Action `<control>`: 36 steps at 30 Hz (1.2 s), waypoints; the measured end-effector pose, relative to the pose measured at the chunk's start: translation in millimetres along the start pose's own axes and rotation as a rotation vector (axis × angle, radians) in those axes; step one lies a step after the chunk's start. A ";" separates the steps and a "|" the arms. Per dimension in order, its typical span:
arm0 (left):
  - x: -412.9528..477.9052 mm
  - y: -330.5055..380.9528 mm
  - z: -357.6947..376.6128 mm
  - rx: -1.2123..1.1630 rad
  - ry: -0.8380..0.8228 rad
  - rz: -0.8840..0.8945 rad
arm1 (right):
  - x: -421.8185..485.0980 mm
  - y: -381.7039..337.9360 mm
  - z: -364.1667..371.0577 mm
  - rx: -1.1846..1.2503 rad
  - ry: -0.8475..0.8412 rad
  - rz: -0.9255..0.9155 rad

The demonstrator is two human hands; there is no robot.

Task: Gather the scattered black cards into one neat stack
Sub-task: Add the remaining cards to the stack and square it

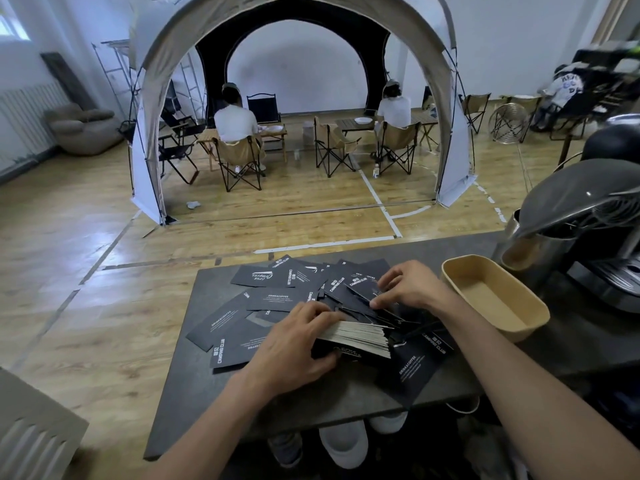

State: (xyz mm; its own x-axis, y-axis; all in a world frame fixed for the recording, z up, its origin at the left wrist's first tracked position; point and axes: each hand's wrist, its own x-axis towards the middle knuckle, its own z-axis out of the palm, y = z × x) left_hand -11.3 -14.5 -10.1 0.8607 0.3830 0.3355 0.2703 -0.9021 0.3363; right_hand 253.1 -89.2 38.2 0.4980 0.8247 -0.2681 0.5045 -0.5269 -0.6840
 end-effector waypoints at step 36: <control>-2.5 0.5 0.3 -0.024 0.023 -0.010 | -19.4 -18.2 -7.6 -0.143 -0.187 -0.300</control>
State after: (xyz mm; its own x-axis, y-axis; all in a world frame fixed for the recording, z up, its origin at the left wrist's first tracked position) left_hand -13.1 -16.0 -11.1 0.8476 0.3967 0.3525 0.2680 -0.8933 0.3609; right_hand 239.6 -97.2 61.0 0.1826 0.9631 -0.1979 0.7083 -0.2685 -0.6528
